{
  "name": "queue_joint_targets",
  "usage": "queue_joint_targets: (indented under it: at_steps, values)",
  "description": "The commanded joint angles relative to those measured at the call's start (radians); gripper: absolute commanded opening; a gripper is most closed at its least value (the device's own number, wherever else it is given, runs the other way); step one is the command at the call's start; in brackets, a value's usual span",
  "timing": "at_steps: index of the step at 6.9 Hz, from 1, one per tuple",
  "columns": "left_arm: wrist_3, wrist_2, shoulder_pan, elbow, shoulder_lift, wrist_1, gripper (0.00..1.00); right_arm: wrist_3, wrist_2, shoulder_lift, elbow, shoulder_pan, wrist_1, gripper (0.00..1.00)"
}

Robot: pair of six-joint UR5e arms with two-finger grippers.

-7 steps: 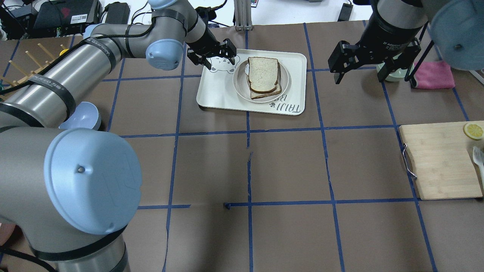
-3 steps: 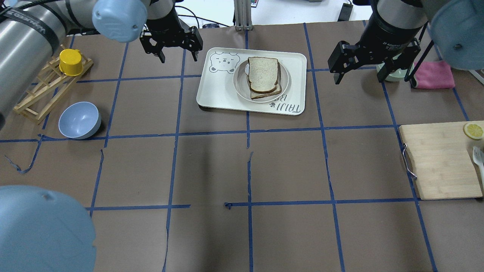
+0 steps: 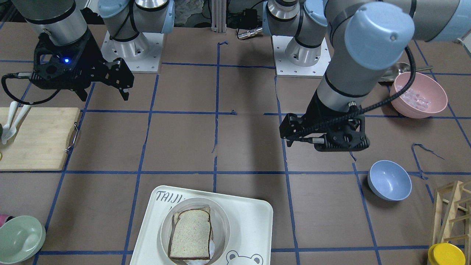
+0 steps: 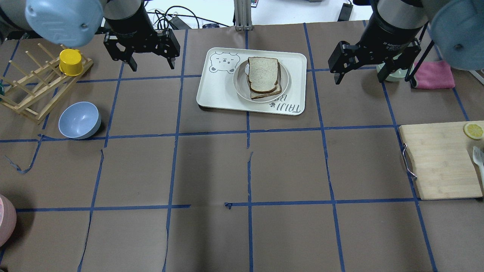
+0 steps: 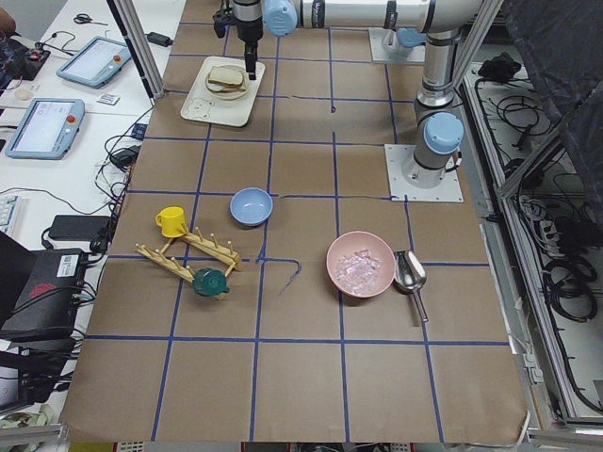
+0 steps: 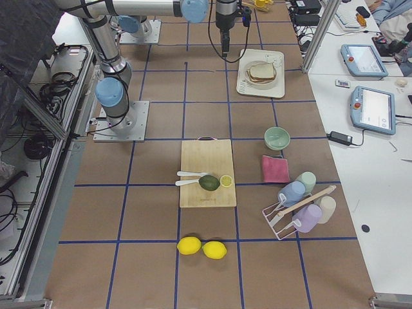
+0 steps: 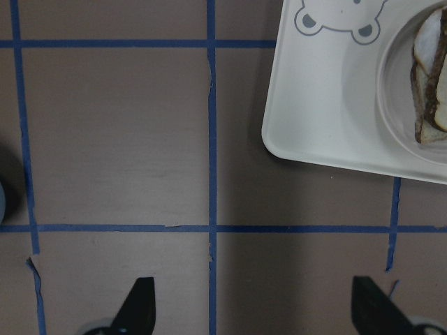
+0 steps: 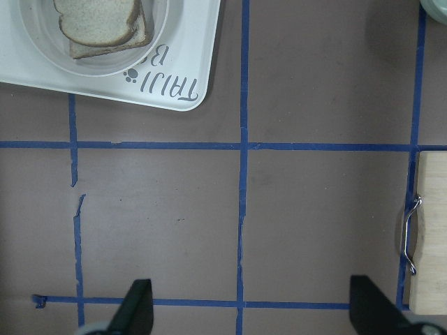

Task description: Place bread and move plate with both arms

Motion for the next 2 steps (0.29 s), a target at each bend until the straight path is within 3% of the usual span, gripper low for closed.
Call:
queue_joint_targets:
  at_steps: [1,2]
  values:
    - [0.001,-0.004,0.008,-0.096,0.106,-0.003,1.0,0.0,0.001,0.0,0.0,0.0,0.0,1.0]
    - [0.003,-0.004,0.009,-0.119,0.126,0.0,1.0,0.0,0.001,0.0,0.0,0.0,0.0,1.0]
